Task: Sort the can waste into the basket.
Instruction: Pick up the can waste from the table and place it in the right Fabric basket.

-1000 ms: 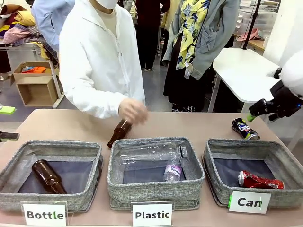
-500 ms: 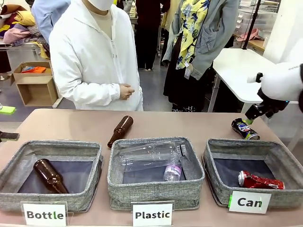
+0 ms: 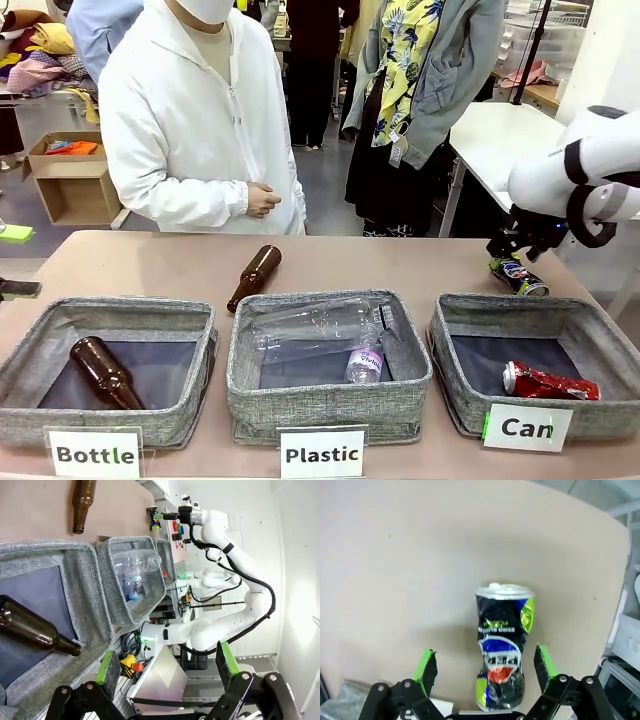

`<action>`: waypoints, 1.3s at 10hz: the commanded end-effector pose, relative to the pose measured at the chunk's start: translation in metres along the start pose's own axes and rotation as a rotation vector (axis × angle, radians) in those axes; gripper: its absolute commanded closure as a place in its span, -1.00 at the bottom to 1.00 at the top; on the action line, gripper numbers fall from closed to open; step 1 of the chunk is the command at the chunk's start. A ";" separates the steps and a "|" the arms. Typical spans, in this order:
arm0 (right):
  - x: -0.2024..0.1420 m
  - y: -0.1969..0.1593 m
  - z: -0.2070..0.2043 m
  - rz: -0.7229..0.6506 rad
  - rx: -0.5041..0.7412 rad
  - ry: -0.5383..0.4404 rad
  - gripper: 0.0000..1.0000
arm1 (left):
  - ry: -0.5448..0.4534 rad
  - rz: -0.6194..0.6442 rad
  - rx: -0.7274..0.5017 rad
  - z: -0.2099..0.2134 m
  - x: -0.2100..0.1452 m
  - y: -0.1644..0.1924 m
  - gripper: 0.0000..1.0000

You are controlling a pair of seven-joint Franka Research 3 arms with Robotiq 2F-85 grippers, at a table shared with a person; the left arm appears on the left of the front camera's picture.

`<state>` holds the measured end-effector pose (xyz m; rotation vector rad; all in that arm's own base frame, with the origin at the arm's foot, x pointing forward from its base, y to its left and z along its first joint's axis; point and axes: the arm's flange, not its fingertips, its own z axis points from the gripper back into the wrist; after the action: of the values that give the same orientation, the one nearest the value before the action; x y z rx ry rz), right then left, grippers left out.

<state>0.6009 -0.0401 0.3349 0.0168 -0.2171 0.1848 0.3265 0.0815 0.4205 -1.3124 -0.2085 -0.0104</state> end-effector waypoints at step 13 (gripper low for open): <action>0.022 -0.009 -0.029 -0.103 -0.029 0.148 1.00 | 0.004 0.008 -0.004 0.002 -0.003 -0.003 -1.00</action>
<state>0.6218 -0.0435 0.3084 0.0063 -0.0888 0.0973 0.3265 0.0815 0.4205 -1.3124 -0.2086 -0.0104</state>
